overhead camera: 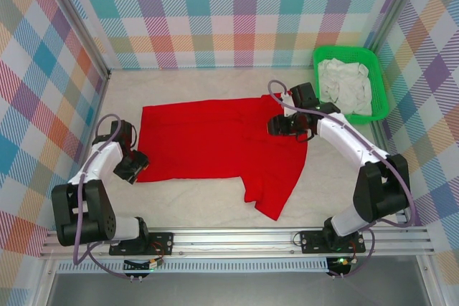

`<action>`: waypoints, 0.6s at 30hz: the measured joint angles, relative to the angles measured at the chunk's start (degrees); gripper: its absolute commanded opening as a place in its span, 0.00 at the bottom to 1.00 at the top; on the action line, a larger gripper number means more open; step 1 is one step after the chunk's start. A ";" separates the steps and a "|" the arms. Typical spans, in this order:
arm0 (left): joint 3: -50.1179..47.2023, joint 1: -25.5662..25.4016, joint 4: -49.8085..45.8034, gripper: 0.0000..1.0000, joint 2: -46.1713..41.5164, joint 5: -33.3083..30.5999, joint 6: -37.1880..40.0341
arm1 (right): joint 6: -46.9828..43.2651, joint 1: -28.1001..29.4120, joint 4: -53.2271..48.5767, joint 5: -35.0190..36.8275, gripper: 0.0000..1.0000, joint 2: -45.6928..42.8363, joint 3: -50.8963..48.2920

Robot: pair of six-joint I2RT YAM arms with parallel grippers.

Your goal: Fold and stack the t-shirts

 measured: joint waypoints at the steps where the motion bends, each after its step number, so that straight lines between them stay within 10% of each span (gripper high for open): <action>1: -0.28 0.31 0.46 0.45 0.50 0.09 -0.20 | -0.13 0.00 0.07 -0.24 0.51 0.00 -0.17; 18: -2.34 3.76 5.01 0.41 6.14 -0.17 -1.11 | -1.01 -1.03 1.25 -1.92 0.50 0.00 -1.01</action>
